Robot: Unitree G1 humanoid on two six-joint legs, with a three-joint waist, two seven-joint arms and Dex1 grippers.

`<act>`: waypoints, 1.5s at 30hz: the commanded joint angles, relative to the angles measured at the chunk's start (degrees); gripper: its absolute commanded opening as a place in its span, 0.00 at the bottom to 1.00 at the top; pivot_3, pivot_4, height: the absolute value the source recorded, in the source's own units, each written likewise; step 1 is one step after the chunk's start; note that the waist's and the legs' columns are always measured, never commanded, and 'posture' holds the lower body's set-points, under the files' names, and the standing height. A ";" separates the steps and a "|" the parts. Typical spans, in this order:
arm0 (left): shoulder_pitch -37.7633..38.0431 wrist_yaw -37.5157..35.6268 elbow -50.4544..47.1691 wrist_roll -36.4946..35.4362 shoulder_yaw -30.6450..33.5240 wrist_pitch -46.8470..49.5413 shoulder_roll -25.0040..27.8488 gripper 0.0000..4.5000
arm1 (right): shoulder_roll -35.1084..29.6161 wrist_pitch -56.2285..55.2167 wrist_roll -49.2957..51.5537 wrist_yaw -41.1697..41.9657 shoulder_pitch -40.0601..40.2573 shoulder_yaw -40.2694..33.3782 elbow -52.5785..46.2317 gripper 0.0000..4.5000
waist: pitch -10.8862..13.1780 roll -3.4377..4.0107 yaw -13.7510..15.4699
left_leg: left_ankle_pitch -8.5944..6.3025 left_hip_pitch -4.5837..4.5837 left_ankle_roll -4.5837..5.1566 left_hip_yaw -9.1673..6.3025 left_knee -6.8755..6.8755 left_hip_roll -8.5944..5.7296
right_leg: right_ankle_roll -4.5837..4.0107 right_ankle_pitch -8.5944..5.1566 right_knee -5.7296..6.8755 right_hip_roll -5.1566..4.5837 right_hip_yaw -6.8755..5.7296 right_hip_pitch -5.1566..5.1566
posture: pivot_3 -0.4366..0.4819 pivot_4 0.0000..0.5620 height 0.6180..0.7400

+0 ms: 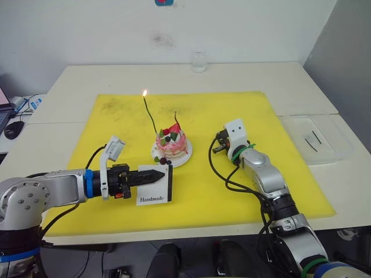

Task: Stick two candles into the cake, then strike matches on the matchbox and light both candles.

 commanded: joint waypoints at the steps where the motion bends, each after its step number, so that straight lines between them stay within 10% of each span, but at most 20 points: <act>1: -0.05 -1.06 -0.80 0.42 0.70 -0.91 0.06 0.00 | 0.11 1.50 0.27 -0.42 0.85 -0.78 -2.85 0.01 | 0.00 0.00 0.00 | 0.00 0.00 0.00 0.00 0.00 0.00 | 0.00 0.00 0.00 0.00 0.00 0.00 | 0.48 0.27 1.00; 10: -1.53 -0.11 -0.41 -0.75 0.41 -0.71 -2.36 0.00 | -2.11 9.52 5.98 4.47 5.49 -1.83 -22.26 0.01 | 0.01 0.01 0.04 | 0.00 -0.04 0.00 -0.01 -0.05 0.01 | 0.00 -0.01 -0.04 0.00 0.00 -0.04 | 0.48 0.27 1.00; 22: -7.73 4.39 0.00 -1.82 -2.29 -0.44 -9.62 0.00 | -25.41 23.33 23.49 27.95 8.60 -0.52 -50.20 0.01 | 0.00 -0.01 0.12 | -0.01 -0.04 0.01 -0.10 -0.02 0.01 | 0.03 -0.02 -0.06 0.00 -0.11 0.01 | 0.48 0.27 1.00; 45: -9.37 3.43 1.22 3.04 -4.04 -1.76 -10.70 0.00 | -26.84 22.84 23.75 28.75 0.89 8.15 -50.11 0.01 | 0.01 -0.02 0.11 | 0.00 -0.09 0.00 -0.23 -0.02 0.02 | 0.03 -0.03 -0.09 0.00 -0.26 0.00 | 0.48 0.27 1.00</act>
